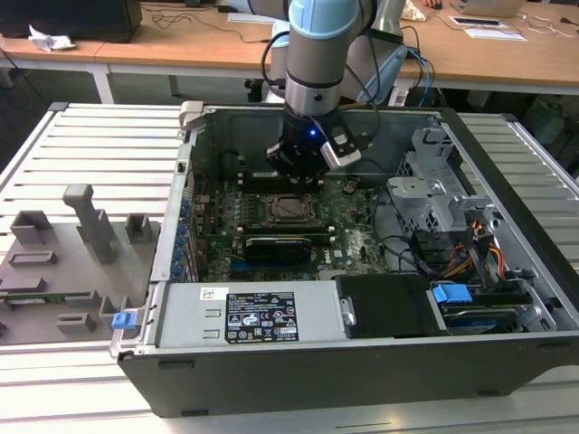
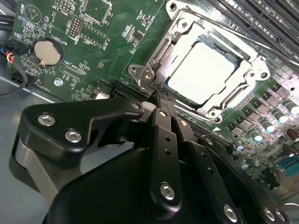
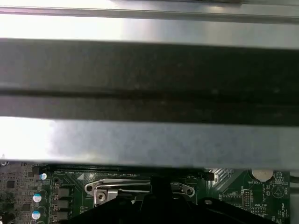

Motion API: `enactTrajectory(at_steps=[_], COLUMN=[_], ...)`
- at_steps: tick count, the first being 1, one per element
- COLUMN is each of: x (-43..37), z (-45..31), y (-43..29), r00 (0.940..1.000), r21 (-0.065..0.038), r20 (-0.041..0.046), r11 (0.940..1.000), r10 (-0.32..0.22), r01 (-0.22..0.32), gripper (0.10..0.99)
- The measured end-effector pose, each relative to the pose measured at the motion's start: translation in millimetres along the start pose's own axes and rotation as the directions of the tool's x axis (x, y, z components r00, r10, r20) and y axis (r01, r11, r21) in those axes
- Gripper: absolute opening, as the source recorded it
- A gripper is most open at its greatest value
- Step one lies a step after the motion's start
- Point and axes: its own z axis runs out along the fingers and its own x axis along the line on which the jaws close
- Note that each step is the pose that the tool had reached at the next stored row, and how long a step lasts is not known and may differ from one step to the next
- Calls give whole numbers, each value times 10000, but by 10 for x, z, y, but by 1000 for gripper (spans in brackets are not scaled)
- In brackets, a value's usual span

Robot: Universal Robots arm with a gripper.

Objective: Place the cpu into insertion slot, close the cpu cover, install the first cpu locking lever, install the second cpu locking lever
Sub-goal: 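Install the second cpu locking lever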

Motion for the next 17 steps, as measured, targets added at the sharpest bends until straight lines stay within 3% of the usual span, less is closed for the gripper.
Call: enactTrajectory(at_steps=[11,17], x=[2,3], z=[-7,-41], y=[-100,-107], r00=[10000,10000], r21=[0,1], r20=[0,0], r11=[10000,10000], r10=[0,0], r01=[0,0], gripper=[106,106])
